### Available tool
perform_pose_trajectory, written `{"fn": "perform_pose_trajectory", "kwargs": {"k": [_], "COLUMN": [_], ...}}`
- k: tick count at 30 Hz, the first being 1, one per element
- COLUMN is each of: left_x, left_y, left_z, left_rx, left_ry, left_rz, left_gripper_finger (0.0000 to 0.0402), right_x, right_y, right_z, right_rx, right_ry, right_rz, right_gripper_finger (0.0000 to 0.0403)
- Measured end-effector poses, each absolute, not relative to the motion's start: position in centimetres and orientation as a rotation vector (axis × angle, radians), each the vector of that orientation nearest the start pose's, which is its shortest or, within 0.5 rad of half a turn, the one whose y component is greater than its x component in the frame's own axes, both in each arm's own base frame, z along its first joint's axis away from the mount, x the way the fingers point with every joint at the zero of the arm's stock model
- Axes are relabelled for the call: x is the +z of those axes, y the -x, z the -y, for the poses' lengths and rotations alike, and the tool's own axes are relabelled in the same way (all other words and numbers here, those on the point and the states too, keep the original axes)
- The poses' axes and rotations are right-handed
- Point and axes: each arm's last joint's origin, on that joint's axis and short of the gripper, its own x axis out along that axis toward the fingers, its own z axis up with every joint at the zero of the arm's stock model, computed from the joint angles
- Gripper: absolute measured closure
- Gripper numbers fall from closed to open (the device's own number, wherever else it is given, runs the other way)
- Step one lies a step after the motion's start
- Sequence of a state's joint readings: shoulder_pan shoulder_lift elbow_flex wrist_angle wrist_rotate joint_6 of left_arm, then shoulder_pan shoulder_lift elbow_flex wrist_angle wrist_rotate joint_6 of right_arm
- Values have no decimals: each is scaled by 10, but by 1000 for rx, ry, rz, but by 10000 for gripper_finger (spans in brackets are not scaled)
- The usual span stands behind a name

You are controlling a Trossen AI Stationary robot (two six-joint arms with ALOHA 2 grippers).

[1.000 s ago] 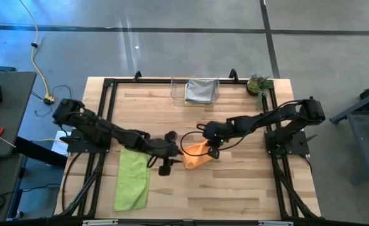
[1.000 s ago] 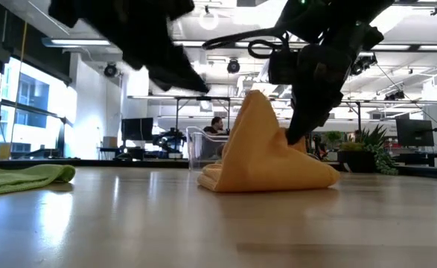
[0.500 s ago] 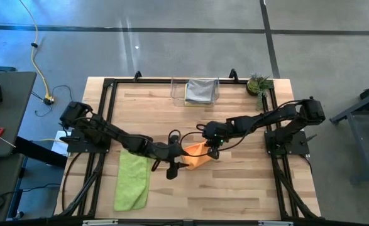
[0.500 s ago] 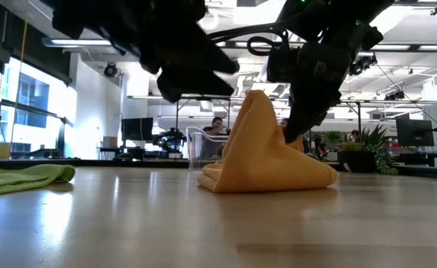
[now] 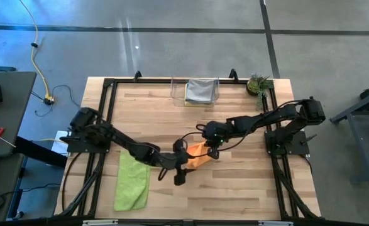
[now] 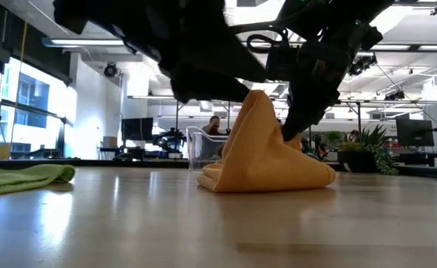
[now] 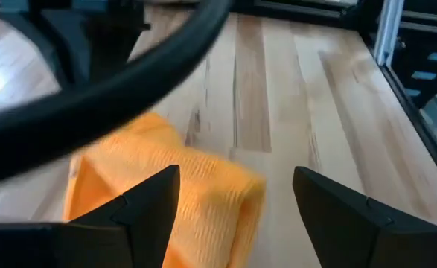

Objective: Fold microfiber towels
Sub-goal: Fold the orange towel on the table

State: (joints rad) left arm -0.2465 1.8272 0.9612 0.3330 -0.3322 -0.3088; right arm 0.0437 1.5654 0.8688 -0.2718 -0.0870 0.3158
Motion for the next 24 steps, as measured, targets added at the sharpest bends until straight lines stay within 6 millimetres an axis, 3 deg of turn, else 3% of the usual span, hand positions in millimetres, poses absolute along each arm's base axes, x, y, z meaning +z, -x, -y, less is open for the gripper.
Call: {"fn": "perform_pose_trajectory", "kwargs": {"k": [5, 12, 16, 24], "left_x": [159, 158, 155, 148], "left_y": [-373, -371, -370, -365], "left_z": [88, 89, 87, 80], "left_rx": [197, 278, 288, 351], "left_ry": [102, 78, 68, 65], "left_rz": [-493, -520, -544, -624], "left_gripper_finger": [149, 166, 221, 371], "right_x": [177, 177, 177, 176], "right_y": [-299, -299, -299, -299], "right_z": [-16, -16, -16, -16], "right_rx": [-33, -31, -29, -31], "right_ry": [-309, -304, -302, -301], "right_rz": [-982, -979, -979, -988], "right_gripper_finger": [403, 403, 403, 403]}}
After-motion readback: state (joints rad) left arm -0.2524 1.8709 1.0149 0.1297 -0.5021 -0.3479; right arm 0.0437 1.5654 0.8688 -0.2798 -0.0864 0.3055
